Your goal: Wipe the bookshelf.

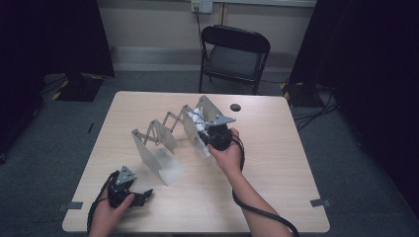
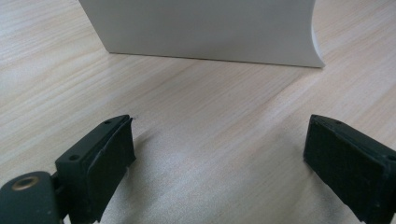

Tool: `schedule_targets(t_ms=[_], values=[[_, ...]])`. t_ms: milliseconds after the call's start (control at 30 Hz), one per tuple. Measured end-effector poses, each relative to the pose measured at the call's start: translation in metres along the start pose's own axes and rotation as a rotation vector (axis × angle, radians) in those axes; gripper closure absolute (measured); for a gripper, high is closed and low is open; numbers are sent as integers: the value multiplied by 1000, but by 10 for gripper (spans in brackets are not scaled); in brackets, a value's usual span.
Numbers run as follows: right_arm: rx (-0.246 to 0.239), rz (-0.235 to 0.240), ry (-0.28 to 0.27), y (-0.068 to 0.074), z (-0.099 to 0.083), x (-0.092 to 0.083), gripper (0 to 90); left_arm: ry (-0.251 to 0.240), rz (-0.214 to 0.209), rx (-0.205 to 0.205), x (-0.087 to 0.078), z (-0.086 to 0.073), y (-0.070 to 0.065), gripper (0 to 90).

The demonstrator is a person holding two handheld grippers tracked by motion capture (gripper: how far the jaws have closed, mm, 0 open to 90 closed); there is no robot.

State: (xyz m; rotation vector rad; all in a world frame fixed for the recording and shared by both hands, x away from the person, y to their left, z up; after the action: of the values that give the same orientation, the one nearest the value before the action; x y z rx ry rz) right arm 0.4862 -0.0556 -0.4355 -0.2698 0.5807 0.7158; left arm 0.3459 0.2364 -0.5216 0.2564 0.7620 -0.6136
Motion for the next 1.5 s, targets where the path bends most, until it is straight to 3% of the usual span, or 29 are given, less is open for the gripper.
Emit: schedule_targets(t_ms=[567,800,933,1233,1500], values=[[-3,27,81,7,-42,25,761,0,0,0,0,0,0,83],[38,26,108,7,-59,29,759,0,0,0,0,0,0,83],[39,15,94,3,-53,21,758,1,0,0,0,0,0,83],[34,-13,-37,-1,-11,-8,758,1,1,-3,0,0,0,83],[1,-27,-83,1,24,-6,756,3,0,3,0,0,0,80]])
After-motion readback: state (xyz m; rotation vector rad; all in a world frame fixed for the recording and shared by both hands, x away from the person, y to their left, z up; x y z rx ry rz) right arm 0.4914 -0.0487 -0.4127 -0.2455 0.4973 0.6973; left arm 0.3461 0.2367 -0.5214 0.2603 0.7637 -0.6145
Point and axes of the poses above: each handheld gripper's, and its own axes: x roughly forward along the jaws, z roughly out of its top, y roughly to its left, the point moved 3 cm from there along x, roughly forward along the jaws, and after that the axes turned 2 degrees about y, right-handed, at the moved point
